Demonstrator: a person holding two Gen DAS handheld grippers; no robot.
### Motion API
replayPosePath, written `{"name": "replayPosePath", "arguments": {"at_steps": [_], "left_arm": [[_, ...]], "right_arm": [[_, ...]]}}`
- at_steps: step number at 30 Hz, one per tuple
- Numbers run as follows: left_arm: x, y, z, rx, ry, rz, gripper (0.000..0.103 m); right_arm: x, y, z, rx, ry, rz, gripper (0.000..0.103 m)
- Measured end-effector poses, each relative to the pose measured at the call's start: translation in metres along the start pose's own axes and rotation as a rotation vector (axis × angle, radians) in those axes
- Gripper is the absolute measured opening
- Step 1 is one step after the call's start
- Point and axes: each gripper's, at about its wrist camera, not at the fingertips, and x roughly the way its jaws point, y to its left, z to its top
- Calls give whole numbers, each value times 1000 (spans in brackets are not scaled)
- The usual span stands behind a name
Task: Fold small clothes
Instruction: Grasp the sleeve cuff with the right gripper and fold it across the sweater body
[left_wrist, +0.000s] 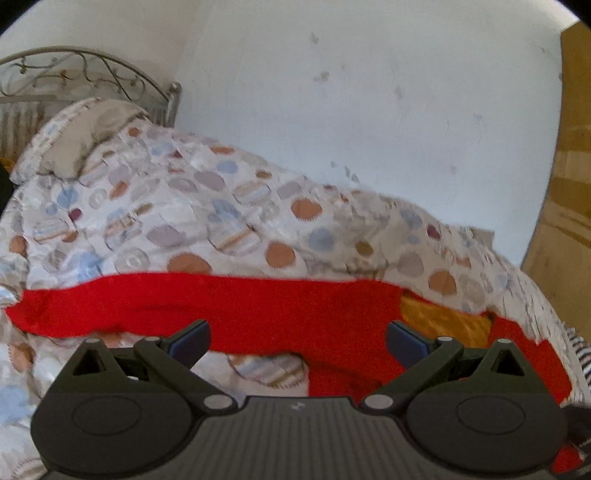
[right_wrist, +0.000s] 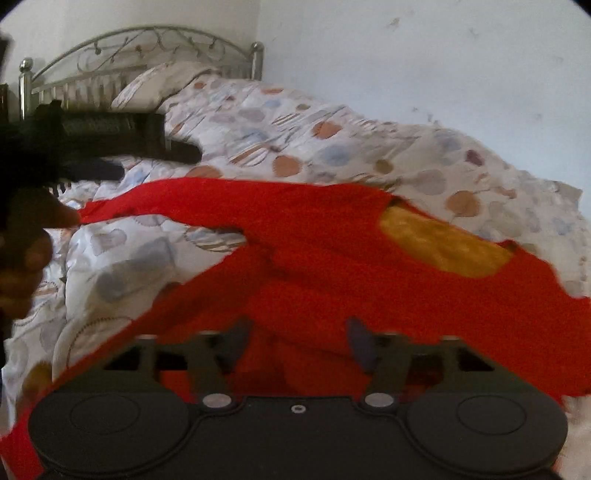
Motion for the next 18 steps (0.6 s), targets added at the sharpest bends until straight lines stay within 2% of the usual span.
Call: {"name": "replayPosePath", "arguments": {"at_steps": [3,5,9,13,14,15,18], "left_arm": [[14,-13,-13,20,60,-29,103],[25,-25,-23,40,116,-50,103],[45,-44,-43,75,177,-54,103],[67,-54,-71,128,240,-19,103],[66,-56,-78,145,213,-16,103],[64,-56,-82,149,188,-16,103],[61,-53,-85,132,174,-30,103]], "right_arm": [[-19,-29,-10,-15,-17,-72,95],[-30,-53,-19,6,-14,-142,100],[-41,-101,-41,49,9,-302,102],[-33,-146,-65,23,49,-466,102],[-29,-157,-71,19,65,-505,101],[-24,-167,-74,22,76,-524,95],[-11,-186,-79,46,98,-522,78]]}}
